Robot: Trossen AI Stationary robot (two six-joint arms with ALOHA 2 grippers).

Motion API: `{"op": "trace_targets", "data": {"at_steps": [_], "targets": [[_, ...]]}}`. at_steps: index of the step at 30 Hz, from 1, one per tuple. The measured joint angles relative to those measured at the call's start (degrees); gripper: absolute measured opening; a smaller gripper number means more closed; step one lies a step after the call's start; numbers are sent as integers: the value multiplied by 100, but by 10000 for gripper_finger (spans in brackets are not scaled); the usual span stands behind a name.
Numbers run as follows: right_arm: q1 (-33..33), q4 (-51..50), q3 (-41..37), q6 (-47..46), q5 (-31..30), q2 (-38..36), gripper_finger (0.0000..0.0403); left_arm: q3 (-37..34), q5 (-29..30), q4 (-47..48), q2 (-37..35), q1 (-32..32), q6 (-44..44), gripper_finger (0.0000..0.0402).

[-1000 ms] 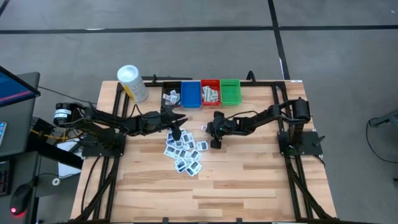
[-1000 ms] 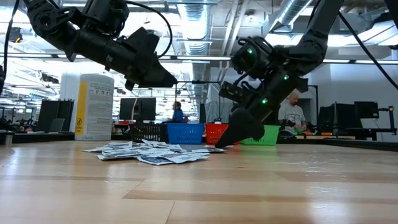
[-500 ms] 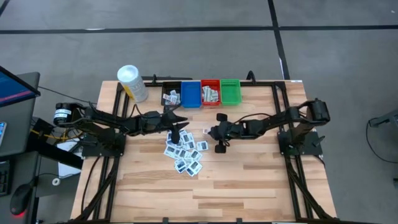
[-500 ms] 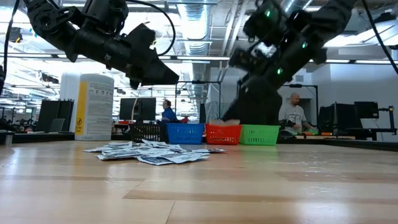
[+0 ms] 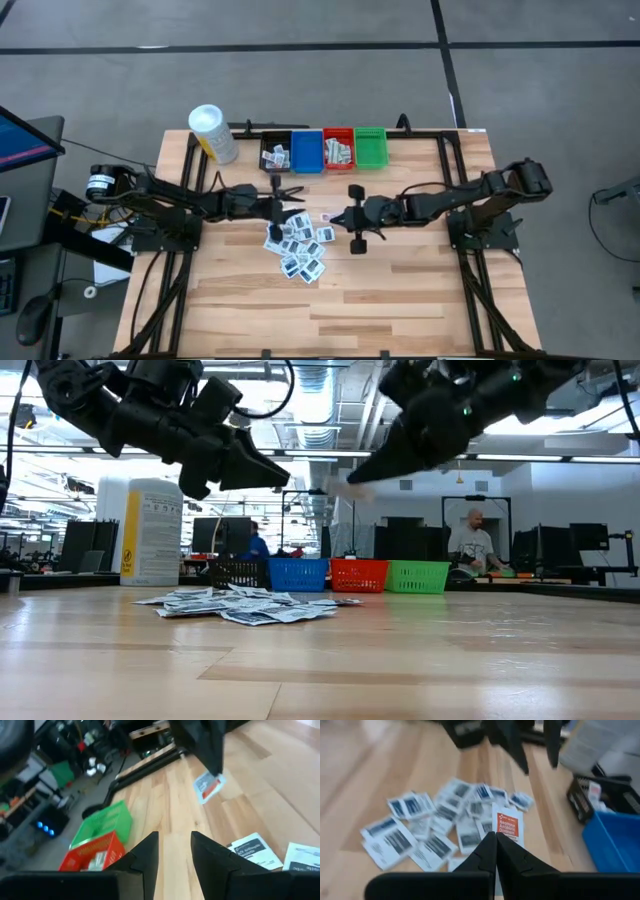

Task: Pick & Place First Aid Supplies
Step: Put the orange ointment pack into the black bin

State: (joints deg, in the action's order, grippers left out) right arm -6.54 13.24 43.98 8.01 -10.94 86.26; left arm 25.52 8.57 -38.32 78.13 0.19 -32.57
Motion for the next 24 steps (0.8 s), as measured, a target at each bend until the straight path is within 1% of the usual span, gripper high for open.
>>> {"op": "trace_targets", "data": {"at_steps": [5, 9, 16, 24], "targets": [[-9, 226, 117, -87, 514, -83, 0, 0, -246, -118, 0, -196, -654, 125], [-11, 224, 310, -101, 551, -72, 0, 0, -248, -177, 0, -386, -1182, 128], [59, 202, 549, -101, 964, -70, 0, 0, -246, -592, 0, -552, -1240, 128], [67, 189, 582, -100, 966, -70, 0, 0, -245, -853, 0, -562, -1264, 128]]}}
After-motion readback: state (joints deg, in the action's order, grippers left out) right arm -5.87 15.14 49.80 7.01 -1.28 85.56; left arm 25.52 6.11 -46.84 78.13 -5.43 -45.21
